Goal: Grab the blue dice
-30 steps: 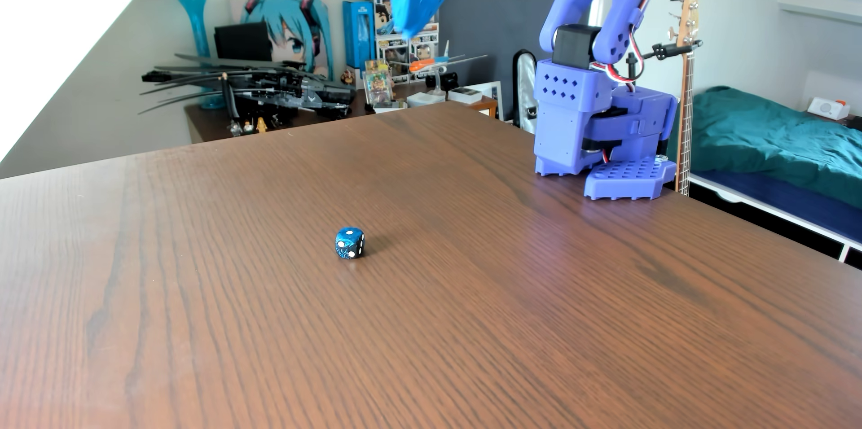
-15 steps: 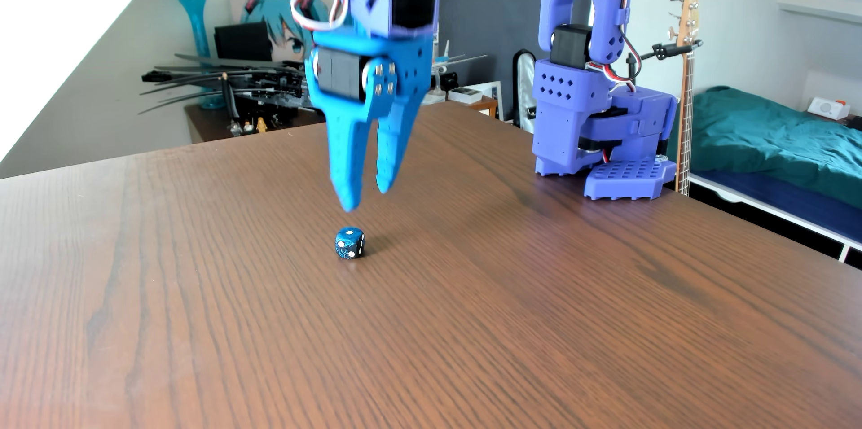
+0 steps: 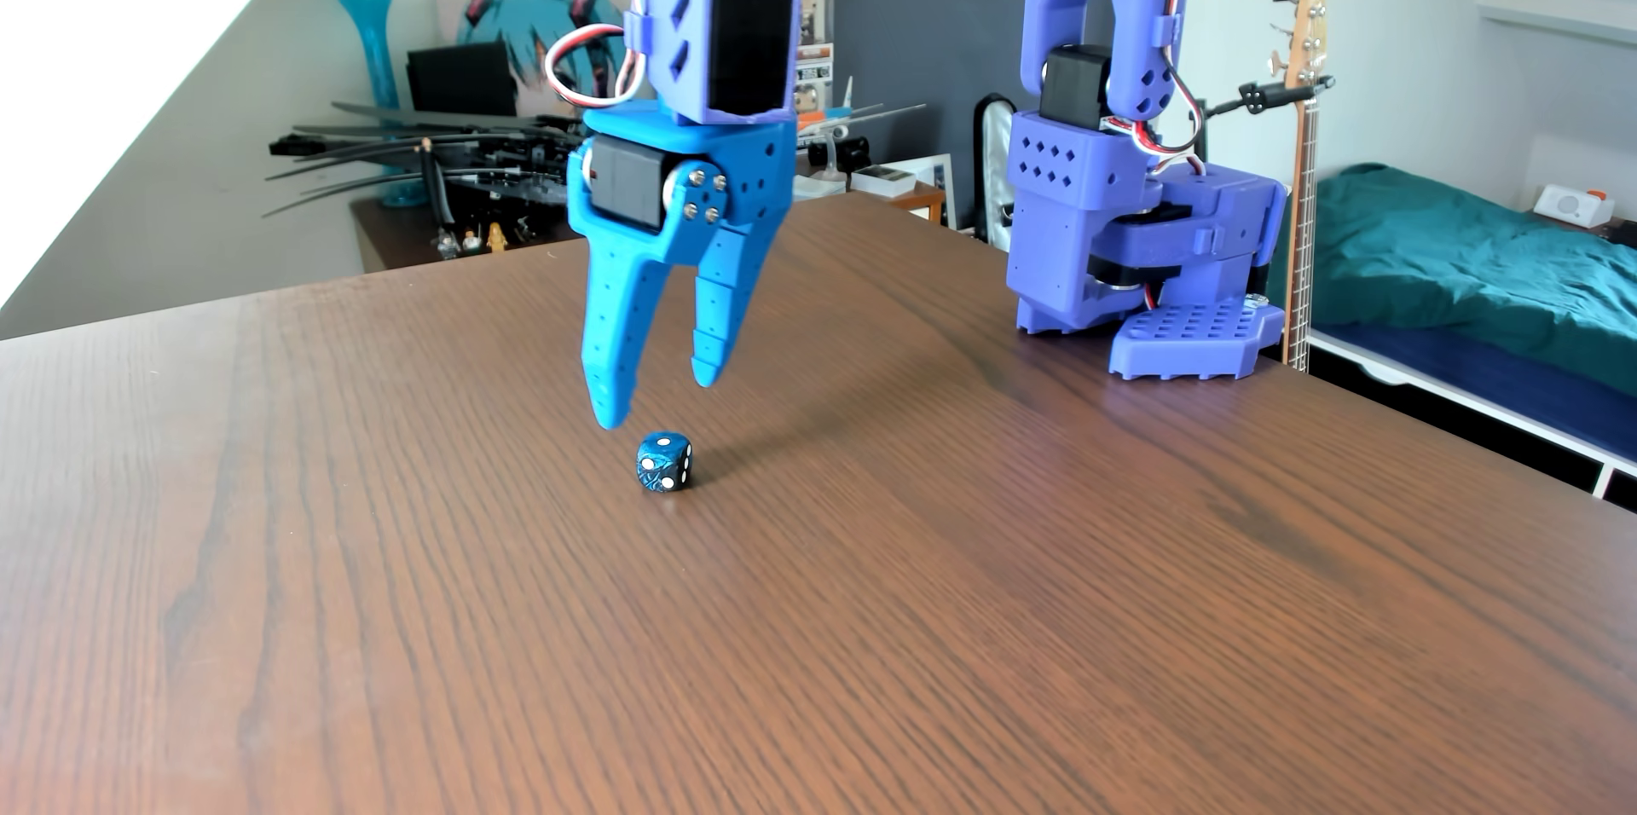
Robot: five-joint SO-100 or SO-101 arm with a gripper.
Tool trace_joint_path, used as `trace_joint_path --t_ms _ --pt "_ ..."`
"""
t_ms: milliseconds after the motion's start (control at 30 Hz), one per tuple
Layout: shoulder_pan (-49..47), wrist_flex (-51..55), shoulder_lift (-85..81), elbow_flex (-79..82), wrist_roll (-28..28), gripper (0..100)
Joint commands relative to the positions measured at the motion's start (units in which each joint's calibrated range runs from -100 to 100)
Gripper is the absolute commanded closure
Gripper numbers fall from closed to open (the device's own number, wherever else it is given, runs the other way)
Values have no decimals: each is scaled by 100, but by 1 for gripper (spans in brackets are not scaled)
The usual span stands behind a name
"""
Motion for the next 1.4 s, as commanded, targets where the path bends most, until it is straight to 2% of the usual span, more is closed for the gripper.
trace_joint_path --t_ms 0,300,733,1033,1367 --pt "96 -100 -37 40 42 77" --pt "-305 -100 -87 321 -5 77" --pt "-288 -109 -4 104 0 77" --pt "-239 -707 105 339 -5 77" --pt "-43 -776 114 357 0 77"
